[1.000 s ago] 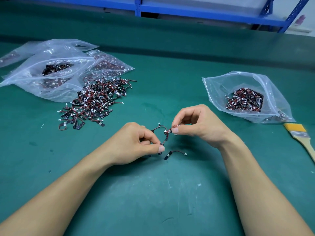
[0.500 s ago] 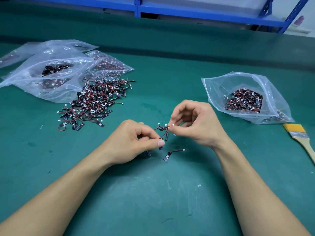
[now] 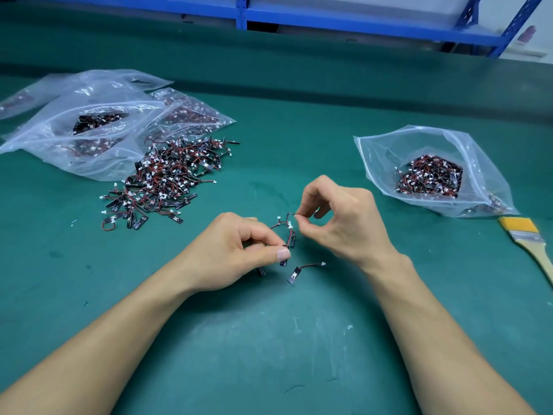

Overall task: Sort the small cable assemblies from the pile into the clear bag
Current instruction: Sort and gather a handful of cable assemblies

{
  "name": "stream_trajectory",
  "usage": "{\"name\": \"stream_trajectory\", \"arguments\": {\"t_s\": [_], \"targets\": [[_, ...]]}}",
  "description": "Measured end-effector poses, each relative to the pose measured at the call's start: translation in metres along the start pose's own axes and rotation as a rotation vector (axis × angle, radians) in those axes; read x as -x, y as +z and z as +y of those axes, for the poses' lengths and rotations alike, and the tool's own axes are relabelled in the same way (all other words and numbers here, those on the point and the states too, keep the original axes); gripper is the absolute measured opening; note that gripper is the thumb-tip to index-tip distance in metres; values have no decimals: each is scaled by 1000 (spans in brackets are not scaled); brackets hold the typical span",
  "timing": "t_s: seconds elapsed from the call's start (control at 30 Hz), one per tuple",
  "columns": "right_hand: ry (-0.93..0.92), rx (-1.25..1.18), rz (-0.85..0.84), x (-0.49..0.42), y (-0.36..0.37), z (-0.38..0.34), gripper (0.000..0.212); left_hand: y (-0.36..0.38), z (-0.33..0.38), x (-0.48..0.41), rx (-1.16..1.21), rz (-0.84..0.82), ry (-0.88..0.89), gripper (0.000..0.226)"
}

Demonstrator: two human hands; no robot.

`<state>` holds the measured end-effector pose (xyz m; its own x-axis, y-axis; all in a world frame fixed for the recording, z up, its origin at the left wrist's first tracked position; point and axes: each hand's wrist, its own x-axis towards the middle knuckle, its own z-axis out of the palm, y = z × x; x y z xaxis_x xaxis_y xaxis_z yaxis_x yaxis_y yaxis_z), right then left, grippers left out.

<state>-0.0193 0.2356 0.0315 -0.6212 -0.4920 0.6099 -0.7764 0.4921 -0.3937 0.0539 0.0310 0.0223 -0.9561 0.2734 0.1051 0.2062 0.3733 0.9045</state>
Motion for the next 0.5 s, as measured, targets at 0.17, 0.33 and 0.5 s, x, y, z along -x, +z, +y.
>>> {"name": "stream_trajectory", "arguments": {"t_s": [0.17,0.33,0.5], "targets": [[56,-38,85,-1,-2,2,24,1,-1,0,-8,-3,-11,13],[106,-176,75,0,1,-5,33,4,-2,-1,-52,34,6,14],[240,-407,5,2,8,-12,38,4,0,-1,-105,45,62,15]]}}
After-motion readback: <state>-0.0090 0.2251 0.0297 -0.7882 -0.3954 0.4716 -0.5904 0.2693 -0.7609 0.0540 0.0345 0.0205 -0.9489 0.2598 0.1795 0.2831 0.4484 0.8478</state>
